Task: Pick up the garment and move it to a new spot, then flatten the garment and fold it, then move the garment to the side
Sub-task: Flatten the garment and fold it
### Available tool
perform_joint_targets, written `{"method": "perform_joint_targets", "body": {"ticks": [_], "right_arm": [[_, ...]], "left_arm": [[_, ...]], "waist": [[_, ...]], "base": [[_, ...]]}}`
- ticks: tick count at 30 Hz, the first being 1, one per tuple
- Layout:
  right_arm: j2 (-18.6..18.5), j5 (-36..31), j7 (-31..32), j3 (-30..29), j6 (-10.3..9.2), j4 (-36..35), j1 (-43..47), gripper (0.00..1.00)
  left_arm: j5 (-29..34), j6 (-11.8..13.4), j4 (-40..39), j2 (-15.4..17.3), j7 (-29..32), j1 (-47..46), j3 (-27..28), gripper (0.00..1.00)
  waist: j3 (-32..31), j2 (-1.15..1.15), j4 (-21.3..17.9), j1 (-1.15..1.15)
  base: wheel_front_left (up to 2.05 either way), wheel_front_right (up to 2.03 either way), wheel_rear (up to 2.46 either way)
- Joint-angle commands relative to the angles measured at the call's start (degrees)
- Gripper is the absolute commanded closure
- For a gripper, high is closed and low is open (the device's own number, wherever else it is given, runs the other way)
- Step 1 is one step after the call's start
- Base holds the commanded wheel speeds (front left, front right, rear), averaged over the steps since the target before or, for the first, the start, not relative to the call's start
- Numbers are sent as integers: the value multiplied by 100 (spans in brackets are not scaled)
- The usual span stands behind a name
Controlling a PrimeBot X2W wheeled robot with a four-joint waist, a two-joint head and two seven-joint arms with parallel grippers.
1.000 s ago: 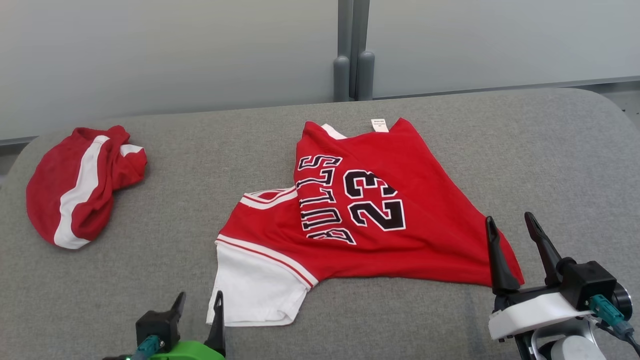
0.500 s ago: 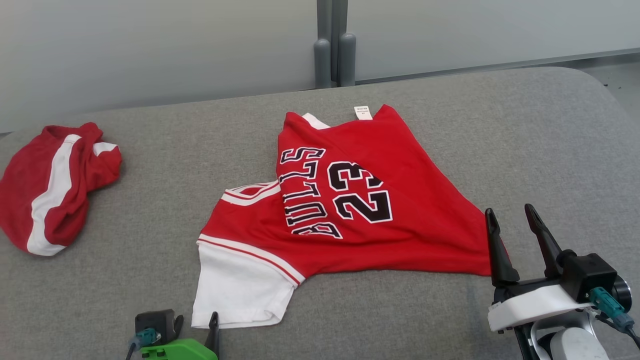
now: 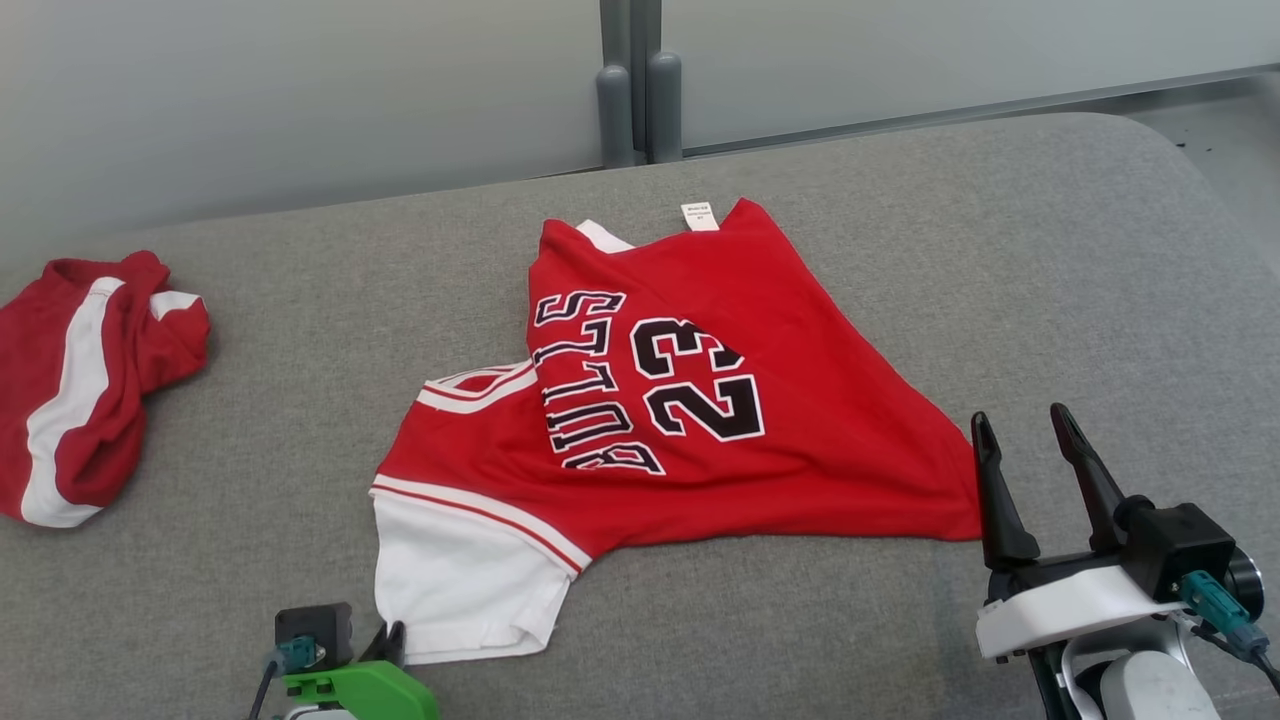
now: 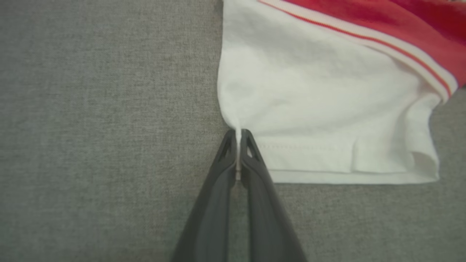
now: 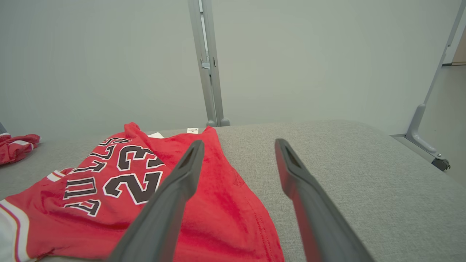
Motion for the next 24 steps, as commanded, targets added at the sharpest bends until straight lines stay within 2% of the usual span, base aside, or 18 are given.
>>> {"method": "perform_joint_targets", "body": {"ticks": [1,13,19,24], "right_arm": [[-20,-4,-20,-15,-3,17,-10,0],[-21,27,131,-363,-3,408,362,0],[-18,163,430,-684,-2,1012,432,0],[-21,302,592,-830,-2,1710,136,0]], "left_arm": [[-25,-32,60,-14,14,14,-46,100],[-114,57,-839,-128,-707,162,0,100],[-109,131,-1464,-166,-777,364,-67,100],[-59,220,-1915,-165,-658,494,-167,100]], "waist": [[-20,34,7,0],[-236,34,145,0],[-284,34,198,0],[-252,34,322,0]], "base": [[0,0,0],[0,0,0],[0,0,0],[0,0,0]]}}
